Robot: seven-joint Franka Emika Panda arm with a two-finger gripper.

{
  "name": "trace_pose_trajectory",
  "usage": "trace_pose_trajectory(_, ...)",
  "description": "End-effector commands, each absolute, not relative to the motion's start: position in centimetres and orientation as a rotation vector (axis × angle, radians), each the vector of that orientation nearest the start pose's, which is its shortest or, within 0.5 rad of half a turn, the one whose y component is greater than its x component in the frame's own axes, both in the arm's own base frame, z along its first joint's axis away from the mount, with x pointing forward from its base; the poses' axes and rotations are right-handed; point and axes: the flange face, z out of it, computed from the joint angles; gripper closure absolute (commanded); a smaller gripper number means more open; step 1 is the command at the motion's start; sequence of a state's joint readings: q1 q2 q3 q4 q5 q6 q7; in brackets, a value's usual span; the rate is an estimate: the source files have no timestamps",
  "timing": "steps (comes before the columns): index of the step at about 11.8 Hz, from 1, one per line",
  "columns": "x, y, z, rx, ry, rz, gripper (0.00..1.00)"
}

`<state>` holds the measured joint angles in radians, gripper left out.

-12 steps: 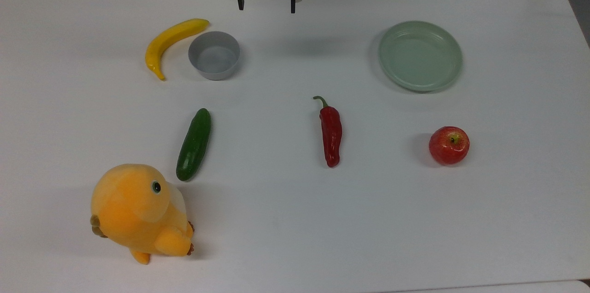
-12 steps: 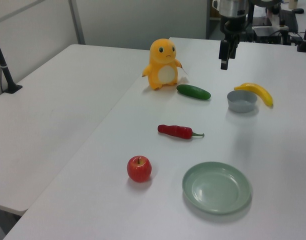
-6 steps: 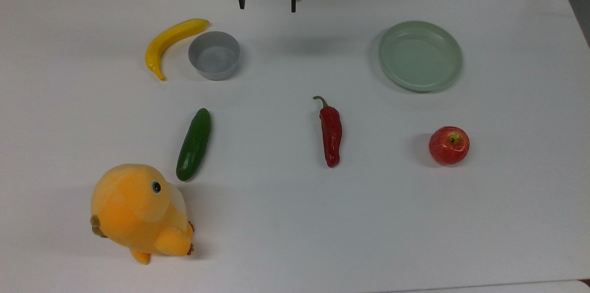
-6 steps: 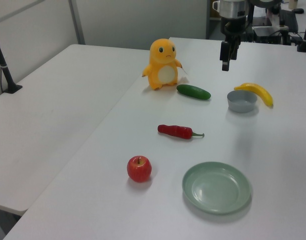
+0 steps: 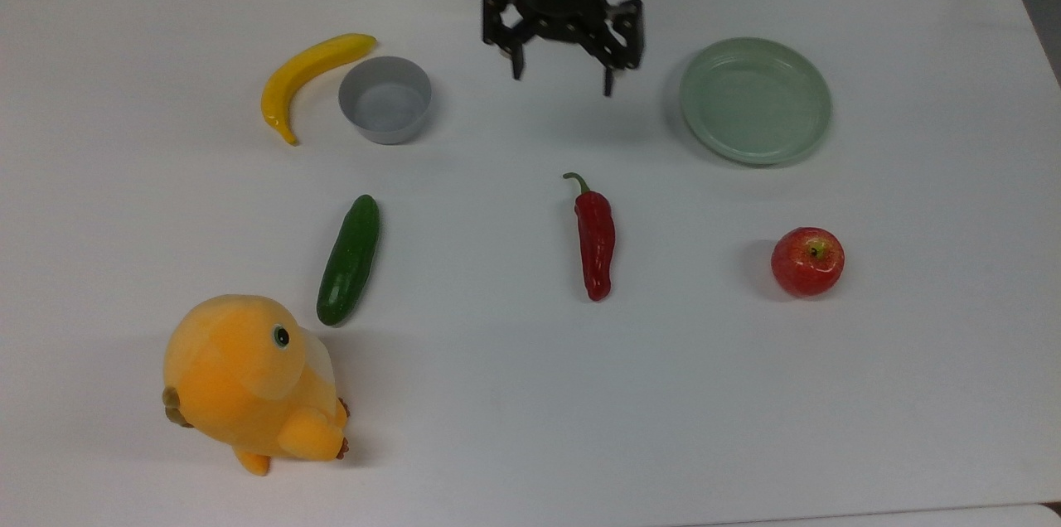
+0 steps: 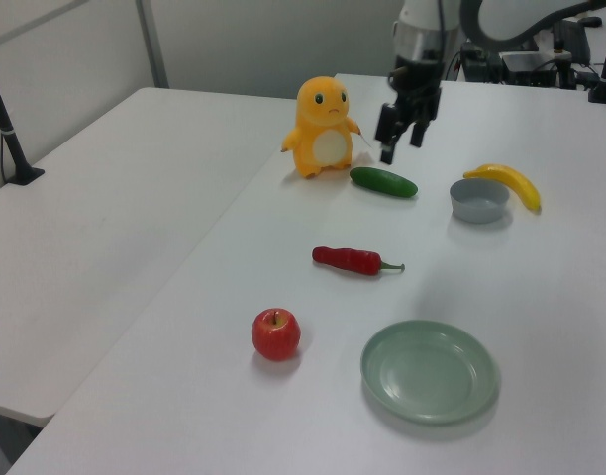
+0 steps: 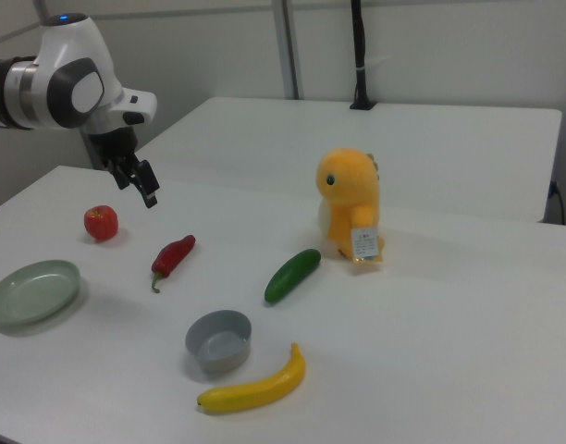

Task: Put the red apple in the bowl
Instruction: 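Move the open gripper over the red apple and lower it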

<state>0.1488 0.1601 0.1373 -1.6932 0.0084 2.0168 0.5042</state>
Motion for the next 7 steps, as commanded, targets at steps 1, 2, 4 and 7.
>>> trace_pose_trajectory(1,63.4,23.2,50.4,-2.933,0.428,-0.326,0.0)
trace_pose_trajectory(2,63.9,25.0,50.3,-2.892,0.456,-0.368,0.0)
trace_pose_trajectory(4,64.3,28.9,49.3,-2.863,0.398,-0.481,0.0)
trace_pose_trajectory(7,64.5,34.4,47.3,-2.824,0.238,-0.618,0.0)
